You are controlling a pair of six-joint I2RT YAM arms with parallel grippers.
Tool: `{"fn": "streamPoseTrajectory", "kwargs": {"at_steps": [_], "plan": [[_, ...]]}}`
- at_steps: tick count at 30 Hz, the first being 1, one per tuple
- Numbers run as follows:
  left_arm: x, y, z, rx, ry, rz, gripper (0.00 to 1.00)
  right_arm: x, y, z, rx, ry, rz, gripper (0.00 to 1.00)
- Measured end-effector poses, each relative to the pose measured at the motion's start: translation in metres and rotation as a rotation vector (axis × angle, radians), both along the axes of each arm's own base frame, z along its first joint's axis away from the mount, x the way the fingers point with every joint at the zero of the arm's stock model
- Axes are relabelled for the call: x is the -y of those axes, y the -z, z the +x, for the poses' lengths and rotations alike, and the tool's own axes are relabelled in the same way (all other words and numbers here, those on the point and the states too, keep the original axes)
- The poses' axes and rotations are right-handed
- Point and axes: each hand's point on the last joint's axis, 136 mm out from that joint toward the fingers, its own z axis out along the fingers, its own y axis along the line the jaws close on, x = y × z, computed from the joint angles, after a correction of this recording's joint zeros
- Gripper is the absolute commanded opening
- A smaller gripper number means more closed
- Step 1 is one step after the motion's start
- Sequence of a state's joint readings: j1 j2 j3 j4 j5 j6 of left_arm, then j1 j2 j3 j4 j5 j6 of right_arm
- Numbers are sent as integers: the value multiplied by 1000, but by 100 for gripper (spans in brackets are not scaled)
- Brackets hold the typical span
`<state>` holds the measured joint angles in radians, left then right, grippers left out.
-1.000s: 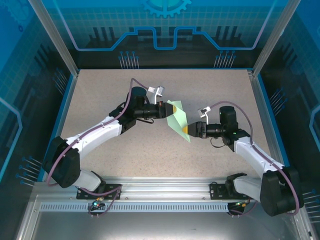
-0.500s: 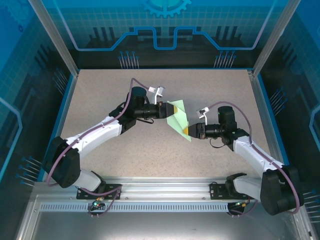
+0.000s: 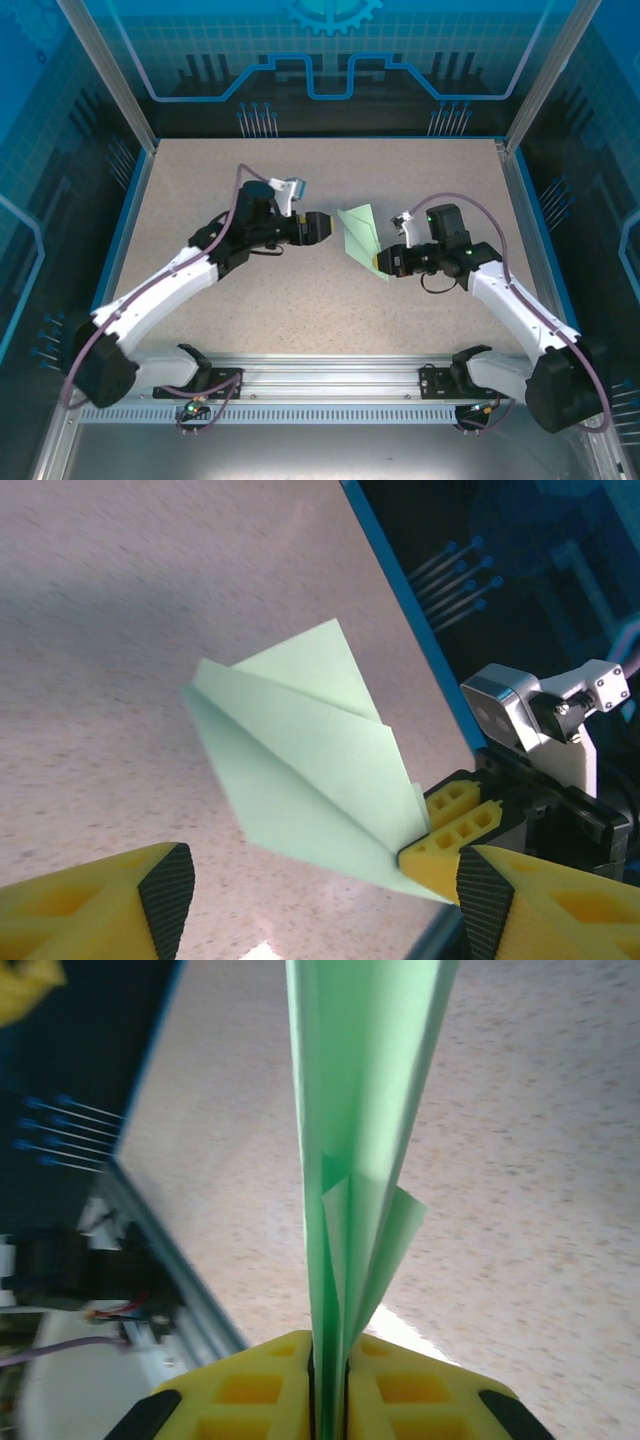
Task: Fold a paper plane with a square sheet of paper (fold left side to right side)
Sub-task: Turn over the paper at the center of the table.
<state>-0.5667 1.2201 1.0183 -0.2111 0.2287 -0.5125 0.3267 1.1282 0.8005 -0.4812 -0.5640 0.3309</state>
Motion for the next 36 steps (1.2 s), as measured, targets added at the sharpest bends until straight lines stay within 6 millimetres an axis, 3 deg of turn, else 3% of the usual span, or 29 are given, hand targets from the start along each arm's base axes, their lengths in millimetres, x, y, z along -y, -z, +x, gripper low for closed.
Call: {"fn": "streamPoseTrajectory", "kwargs": {"at_steps": [4, 8, 16, 21, 29, 36], "plan": [[-35, -10, -14, 68, -107, 44, 78, 0, -3, 4, 88, 6, -253, 13], [-61, -3, -26, 86, -193, 85, 78, 2, -2, 15, 160, 23, -537, 13], [-112, 19, -41, 70, -380, 193, 82, 14, 34, 36, 241, -3, -1237, 14], [-134, 19, -50, 85, -457, 210, 84, 1, 56, 50, 311, -83, -1535, 14], [-143, 22, -52, 85, -495, 232, 85, -33, 109, 58, 362, -229, -1754, 21], [-144, 25, -51, 78, -498, 242, 87, -55, 132, 38, 340, -339, -1729, 53]]}}
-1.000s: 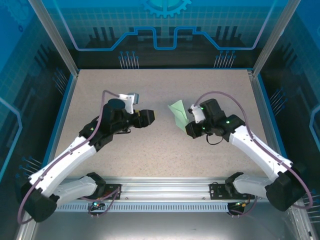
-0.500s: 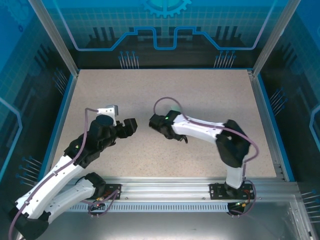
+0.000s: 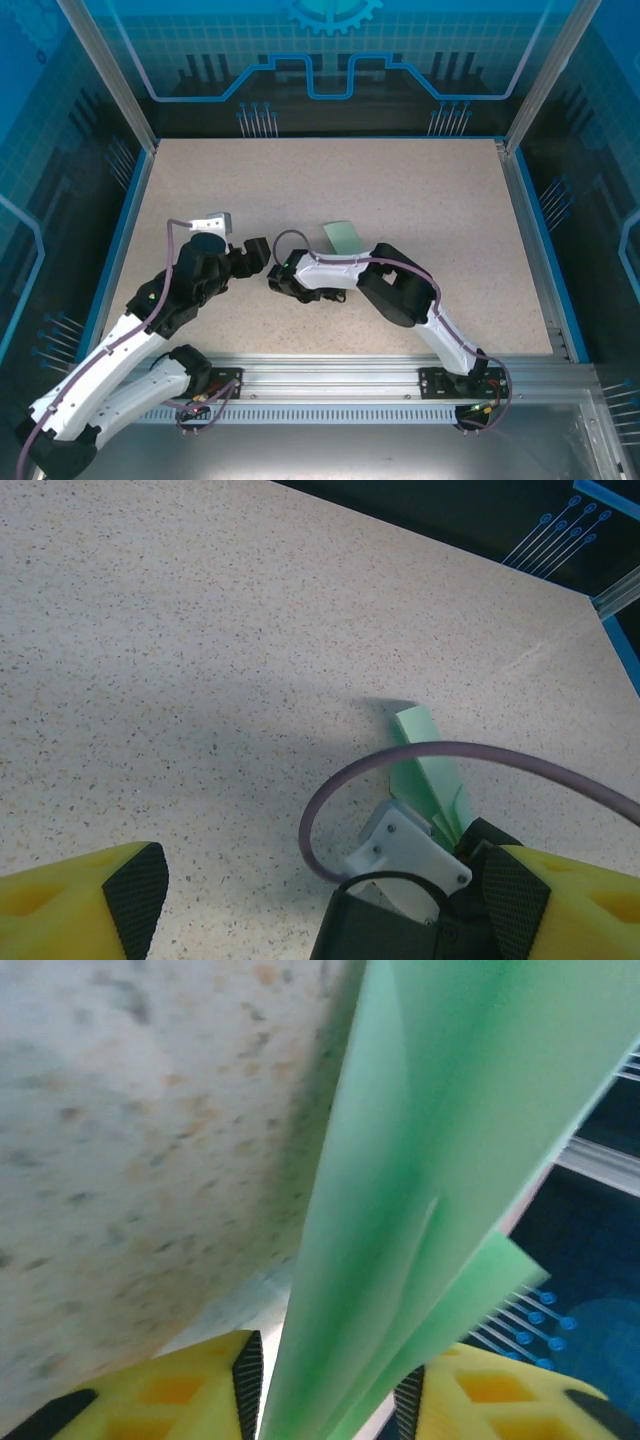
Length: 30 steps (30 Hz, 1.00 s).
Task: Fold a paper plane with a square sheet of paper (fold left side to right side)
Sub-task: Turn over the paper at the center of the table, then fold the wing for the fifth time at the center of the table.
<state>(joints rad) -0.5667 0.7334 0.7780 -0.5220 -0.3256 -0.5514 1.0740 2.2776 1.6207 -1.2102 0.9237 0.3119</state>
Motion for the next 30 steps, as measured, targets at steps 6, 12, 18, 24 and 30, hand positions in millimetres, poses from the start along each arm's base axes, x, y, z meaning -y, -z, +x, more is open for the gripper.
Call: {"fn": "streamPoseTrajectory", "kwargs": {"at_steps": [6, 12, 18, 24, 30], "plan": [[4, 29, 1, -62, -6, -9, 88, -8, -8, -27, -106, 35, 182, 80], [25, 48, 10, -108, 23, -99, 89, -8, -56, -61, -191, 71, 505, 91], [69, 93, 22, -252, 132, -191, 88, 18, -90, -45, -199, 210, 877, 91], [107, 125, 37, -349, 203, -286, 86, 64, -72, -25, -234, 428, 1113, 90], [151, 145, 61, -421, 277, -328, 81, 85, -57, -16, -282, 555, 1331, 82]]}}
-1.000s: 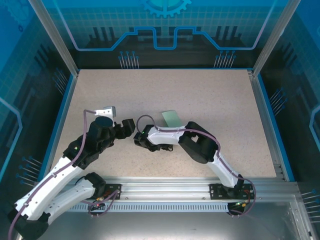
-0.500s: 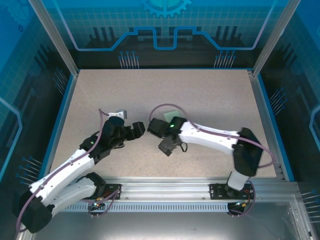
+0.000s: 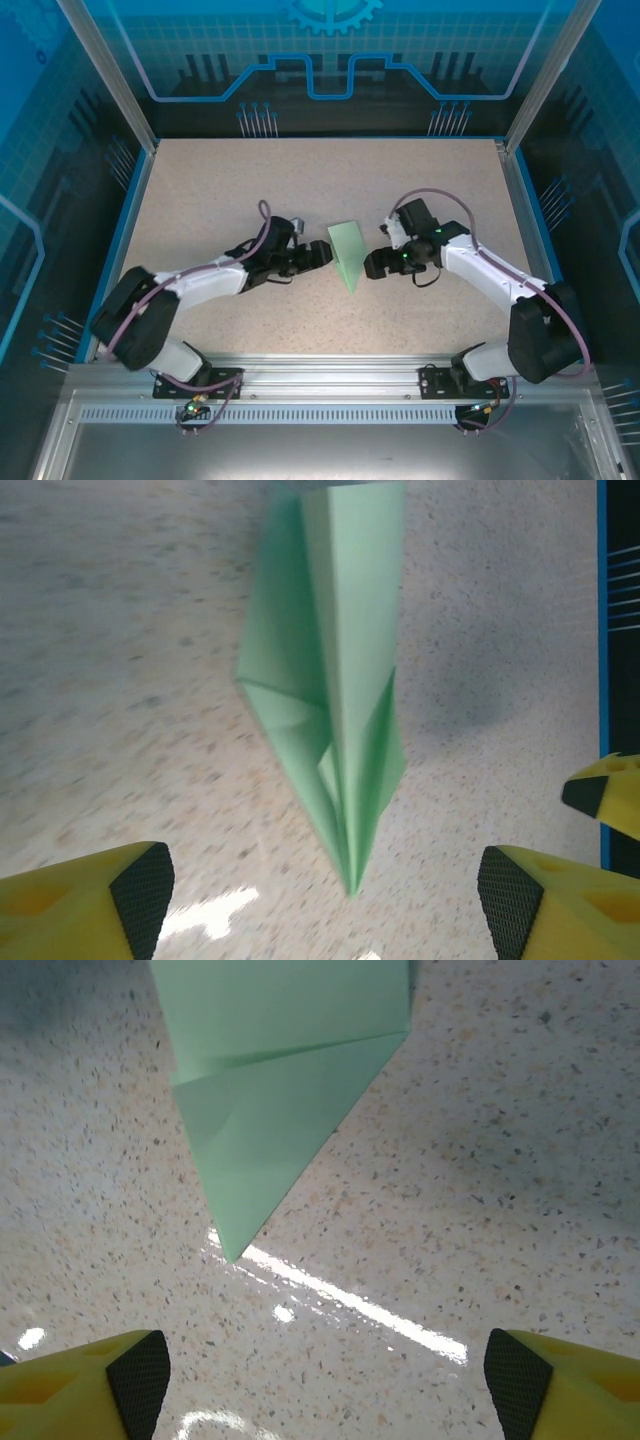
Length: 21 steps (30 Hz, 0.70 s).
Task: Fold a paper plane with a square sheet of paper (fold left side to right side)
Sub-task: Fold the wing for the fifth time at the center of the table.
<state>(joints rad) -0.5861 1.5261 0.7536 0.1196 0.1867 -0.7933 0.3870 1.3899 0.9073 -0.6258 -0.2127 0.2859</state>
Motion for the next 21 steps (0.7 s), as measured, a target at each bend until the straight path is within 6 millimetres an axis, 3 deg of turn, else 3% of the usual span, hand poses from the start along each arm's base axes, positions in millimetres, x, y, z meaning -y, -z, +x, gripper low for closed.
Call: {"fn": "streamPoseTrajectory", "kwargs": {"at_steps": [5, 10, 16, 21], "plan": [[26, 12, 25, -25, 23, -23, 77, 9, 12, 0, -34, 54, 113, 80], [40, 28, 43, -50, 31, -9, 69, 5, 14, -2, -32, 43, 172, 78], [55, 34, 56, -41, 77, -13, 44, 8, 13, 4, -16, 64, 243, 77], [59, 33, 55, -31, 109, -26, 23, 15, 11, 14, 12, 98, 317, 80]]}}
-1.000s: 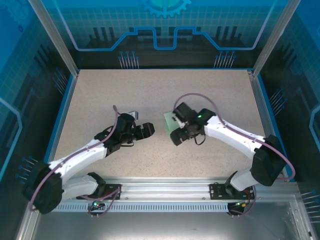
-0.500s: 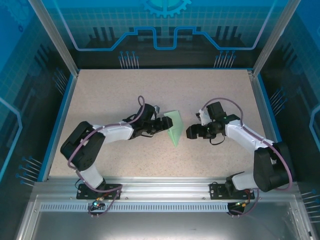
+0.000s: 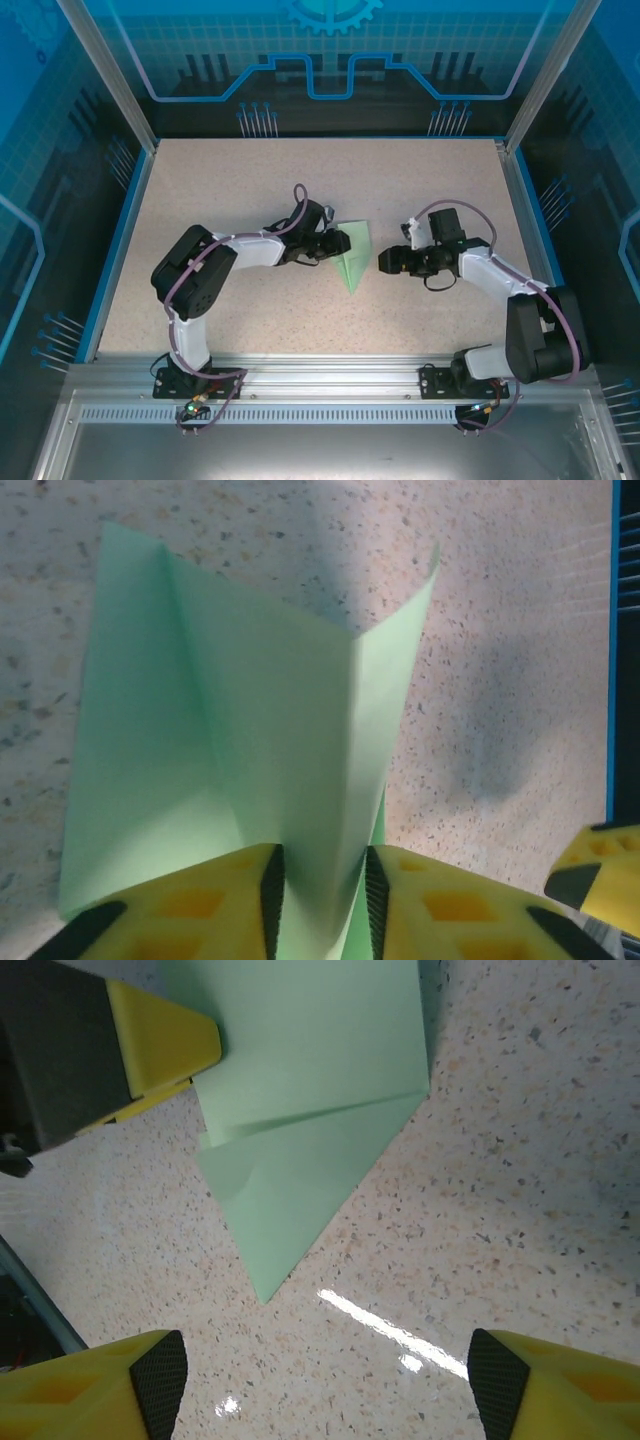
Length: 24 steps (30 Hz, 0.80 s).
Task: Fold a paper plane with a square sheet of paper (fold left side to right side)
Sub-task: Fold the wing for the fifth time at the center of the table.
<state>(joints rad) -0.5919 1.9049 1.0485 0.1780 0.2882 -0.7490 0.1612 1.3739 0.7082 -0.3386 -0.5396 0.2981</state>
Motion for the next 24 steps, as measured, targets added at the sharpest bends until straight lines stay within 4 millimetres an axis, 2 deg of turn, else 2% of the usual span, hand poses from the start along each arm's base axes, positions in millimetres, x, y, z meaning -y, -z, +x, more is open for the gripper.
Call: {"fn": "streamPoseTrajectory", "kwargs": {"at_steps": [5, 9, 16, 24], "plan": [[-6, 3, -13, 14, 42, -36, 8, 4, -8, 13, 47, 10, 98, 83], [-18, -5, -23, 28, 57, -77, 1, 3, -11, 22, 70, 1, 159, 84], [-25, -35, -30, 102, 102, -174, 0, -12, 4, 28, 19, -50, 279, 83], [-17, -47, -38, 115, 173, -234, 0, -28, 12, 36, -39, -96, 383, 79]]}}
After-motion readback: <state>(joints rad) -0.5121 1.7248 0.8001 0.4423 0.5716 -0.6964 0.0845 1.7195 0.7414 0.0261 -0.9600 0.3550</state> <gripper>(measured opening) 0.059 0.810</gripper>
